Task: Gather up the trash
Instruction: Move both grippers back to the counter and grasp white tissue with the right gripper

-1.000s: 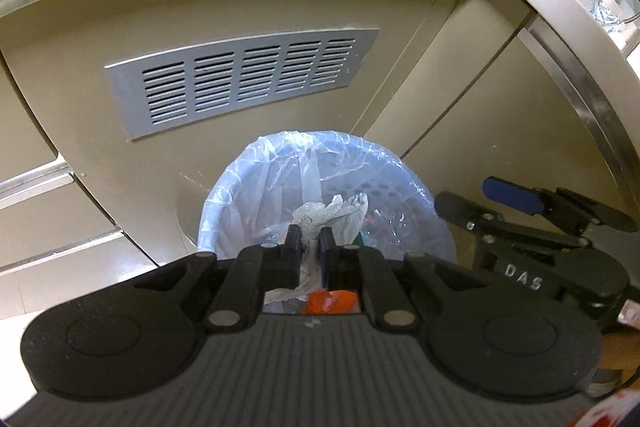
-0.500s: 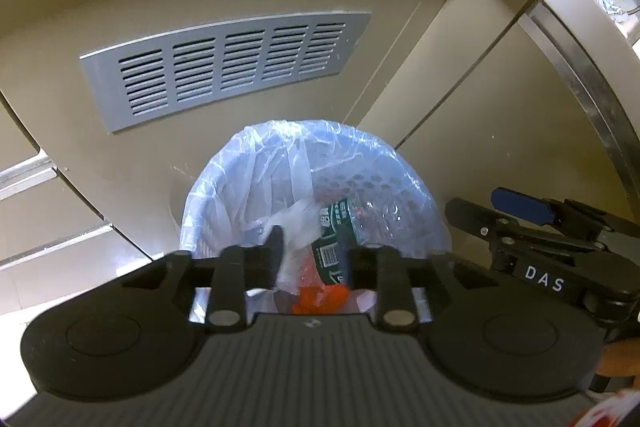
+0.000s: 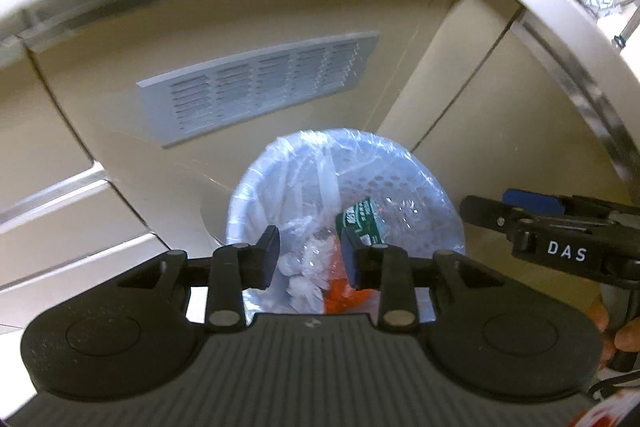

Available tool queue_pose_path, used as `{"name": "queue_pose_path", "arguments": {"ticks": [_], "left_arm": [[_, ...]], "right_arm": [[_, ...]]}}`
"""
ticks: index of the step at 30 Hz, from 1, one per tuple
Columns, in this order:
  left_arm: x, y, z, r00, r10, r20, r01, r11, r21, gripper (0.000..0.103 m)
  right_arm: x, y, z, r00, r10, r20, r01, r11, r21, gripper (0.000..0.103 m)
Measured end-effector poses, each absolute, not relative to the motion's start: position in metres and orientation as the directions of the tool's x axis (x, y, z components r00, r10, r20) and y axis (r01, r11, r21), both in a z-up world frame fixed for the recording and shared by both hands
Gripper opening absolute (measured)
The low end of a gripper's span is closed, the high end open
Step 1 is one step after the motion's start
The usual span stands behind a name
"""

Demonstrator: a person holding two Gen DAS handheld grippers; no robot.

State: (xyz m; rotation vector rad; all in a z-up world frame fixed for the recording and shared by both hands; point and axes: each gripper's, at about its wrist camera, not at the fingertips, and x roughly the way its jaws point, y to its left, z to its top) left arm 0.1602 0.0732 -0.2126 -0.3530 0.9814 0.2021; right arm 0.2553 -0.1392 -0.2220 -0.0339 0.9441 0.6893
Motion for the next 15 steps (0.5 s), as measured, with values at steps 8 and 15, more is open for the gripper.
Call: {"name": "queue_pose_path", "arguments": {"ticks": [8,15], "left_arm": [[0.136,0.078,-0.154,0.613,0.091,-0.785,-0.349,0.922,-0.166,0.029],[0.132,0.076,-0.102,0.686,0.152,-0.712,-0.354,0.924,-0.144,0.033]], "right_arm": [[0.247,-0.157,-0.169,0.35,0.63,-0.693,-0.553,0.736,0.39,0.063],[0.245,-0.173,-0.117,0.403,0.688,-0.604,-0.577,0.703,0.416,0.066]]}}
